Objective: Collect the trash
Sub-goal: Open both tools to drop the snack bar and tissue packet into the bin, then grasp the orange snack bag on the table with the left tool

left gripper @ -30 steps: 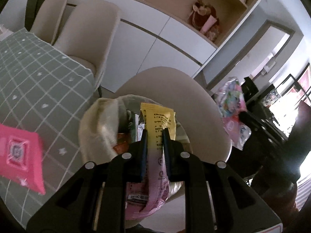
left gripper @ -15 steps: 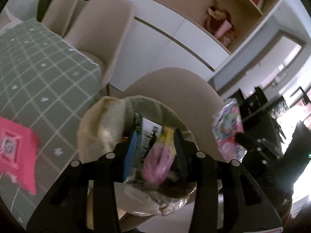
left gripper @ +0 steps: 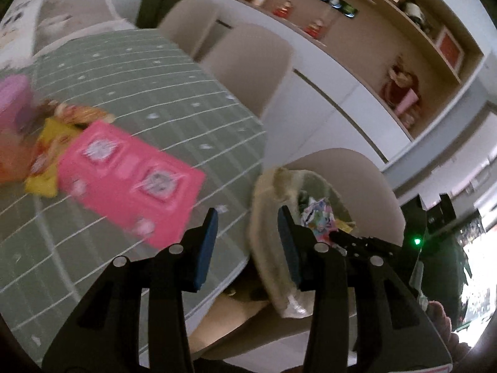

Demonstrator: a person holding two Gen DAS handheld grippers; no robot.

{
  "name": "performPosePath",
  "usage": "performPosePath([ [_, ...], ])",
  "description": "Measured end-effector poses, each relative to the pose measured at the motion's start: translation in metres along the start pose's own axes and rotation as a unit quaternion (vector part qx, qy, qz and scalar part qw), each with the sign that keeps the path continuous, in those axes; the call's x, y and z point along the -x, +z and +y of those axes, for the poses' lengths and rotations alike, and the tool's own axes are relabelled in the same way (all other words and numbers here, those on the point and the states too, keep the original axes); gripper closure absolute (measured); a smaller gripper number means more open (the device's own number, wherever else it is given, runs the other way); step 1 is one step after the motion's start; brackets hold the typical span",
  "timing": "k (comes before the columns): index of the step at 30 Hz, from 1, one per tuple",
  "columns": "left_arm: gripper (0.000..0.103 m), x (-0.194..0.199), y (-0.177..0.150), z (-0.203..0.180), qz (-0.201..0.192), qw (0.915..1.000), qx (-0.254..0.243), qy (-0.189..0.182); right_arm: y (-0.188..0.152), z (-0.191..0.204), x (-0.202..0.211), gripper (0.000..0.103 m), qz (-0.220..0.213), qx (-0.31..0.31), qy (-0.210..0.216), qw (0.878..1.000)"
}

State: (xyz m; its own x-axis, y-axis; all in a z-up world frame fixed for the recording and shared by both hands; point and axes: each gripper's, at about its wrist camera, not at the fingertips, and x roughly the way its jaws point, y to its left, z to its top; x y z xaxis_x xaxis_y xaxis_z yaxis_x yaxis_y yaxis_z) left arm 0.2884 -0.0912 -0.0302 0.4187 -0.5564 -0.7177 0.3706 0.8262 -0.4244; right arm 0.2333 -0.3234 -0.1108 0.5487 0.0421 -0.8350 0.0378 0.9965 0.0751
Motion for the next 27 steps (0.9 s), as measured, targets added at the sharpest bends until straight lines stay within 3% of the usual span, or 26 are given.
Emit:
performPosePath([
  [10,0.063,0.028,-0.018,0.051,-0.018,0.9984,0.044,0.031,0.006,0.011,-0.003,0.094,0.017,0.008,0.005,1.0],
  [14,0.063,0.037,-0.017,0.063,-0.028,0.998,0.043,0.037,0.008,0.007,0.01,0.067,-0.001,-0.009,0.004,1.0],
  [16,0.063,0.041,-0.016,0.07,-0.031,0.9979,0.043,0.039,0.009,0.005,0.019,0.061,-0.013,-0.015,-0.001,1.0],
  [22,0.063,0.056,-0.014,0.099,-0.039,0.9969,0.046,0.05,0.019,0.011,0.045,0.06,-0.05,-0.041,-0.015,0.998],
  [27,0.063,0.091,-0.011,0.134,-0.091,0.9896,0.06,0.094,0.031,0.043,0.058,0.06,-0.086,-0.038,0.005,0.996],
])
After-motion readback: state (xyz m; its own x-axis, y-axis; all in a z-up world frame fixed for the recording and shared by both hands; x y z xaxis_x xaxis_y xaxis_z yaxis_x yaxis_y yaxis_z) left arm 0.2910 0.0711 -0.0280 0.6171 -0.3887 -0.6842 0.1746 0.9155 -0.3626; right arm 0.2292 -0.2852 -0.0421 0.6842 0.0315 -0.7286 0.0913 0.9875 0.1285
